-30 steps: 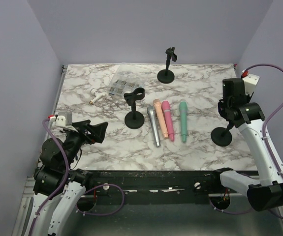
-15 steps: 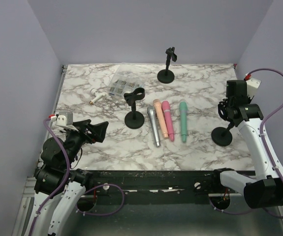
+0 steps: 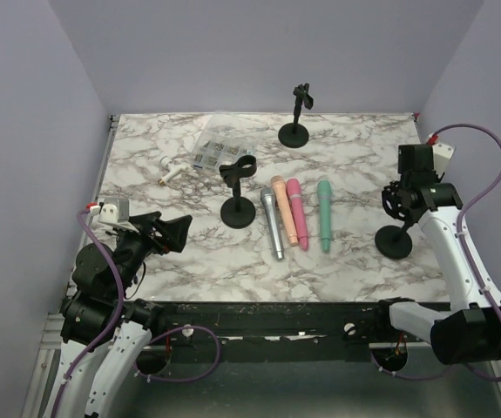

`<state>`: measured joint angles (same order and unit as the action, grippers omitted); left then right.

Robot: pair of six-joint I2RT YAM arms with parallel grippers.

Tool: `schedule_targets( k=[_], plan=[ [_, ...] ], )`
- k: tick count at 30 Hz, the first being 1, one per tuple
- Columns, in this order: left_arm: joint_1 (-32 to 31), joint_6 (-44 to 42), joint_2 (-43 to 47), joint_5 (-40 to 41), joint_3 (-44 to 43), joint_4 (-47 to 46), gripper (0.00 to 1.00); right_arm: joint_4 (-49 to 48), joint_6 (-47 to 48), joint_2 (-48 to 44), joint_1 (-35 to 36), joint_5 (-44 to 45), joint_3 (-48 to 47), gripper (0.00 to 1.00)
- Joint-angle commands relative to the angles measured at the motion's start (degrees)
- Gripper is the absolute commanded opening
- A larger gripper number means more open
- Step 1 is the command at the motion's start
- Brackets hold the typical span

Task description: Remove the microphone from the stand

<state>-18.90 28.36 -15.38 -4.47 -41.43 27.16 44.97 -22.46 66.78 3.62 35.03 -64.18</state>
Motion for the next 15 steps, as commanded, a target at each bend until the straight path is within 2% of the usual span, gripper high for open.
schedule_targets(
  k=[1, 3, 5, 8, 10, 15],
  plan=[
    [-0.26, 0.07, -0.69, 1.22, -0.89, 0.28, 0.98, 6.48, 1.40, -3.56, -0.36, -6.96, -2.31, 0.46],
    [-0.26, 0.66, -1.38, 1.13, -1.25, -0.05, 0.98, 6.57, 2.66, -5.66, -0.37, -9.25, -4.62, 0.62],
    [-0.26, 1.35, -1.70, 0.88, -1.29, -0.67, 0.99, 6.20, 3.71, -7.37, -0.37, -11.45, -6.84, 0.71],
    [-0.26, 2.30, -1.89, 0.65, -1.15, -1.44, 0.99, 4.09, 5.38, -10.64, -0.35, -16.69, -7.88, 0.78],
    [-0.26, 2.61, -1.75, 0.73, -0.86, -2.03, 0.99, 2.30, 6.67, -12.09, -0.33, -23.31, -8.23, 0.80],
    [-0.26, 3.95, 0.33, 0.16, 1.37, -5.81, 0.99, -5.75, 7.10, -17.22, -0.29, -49.48, -4.45, 0.88]
  ],
)
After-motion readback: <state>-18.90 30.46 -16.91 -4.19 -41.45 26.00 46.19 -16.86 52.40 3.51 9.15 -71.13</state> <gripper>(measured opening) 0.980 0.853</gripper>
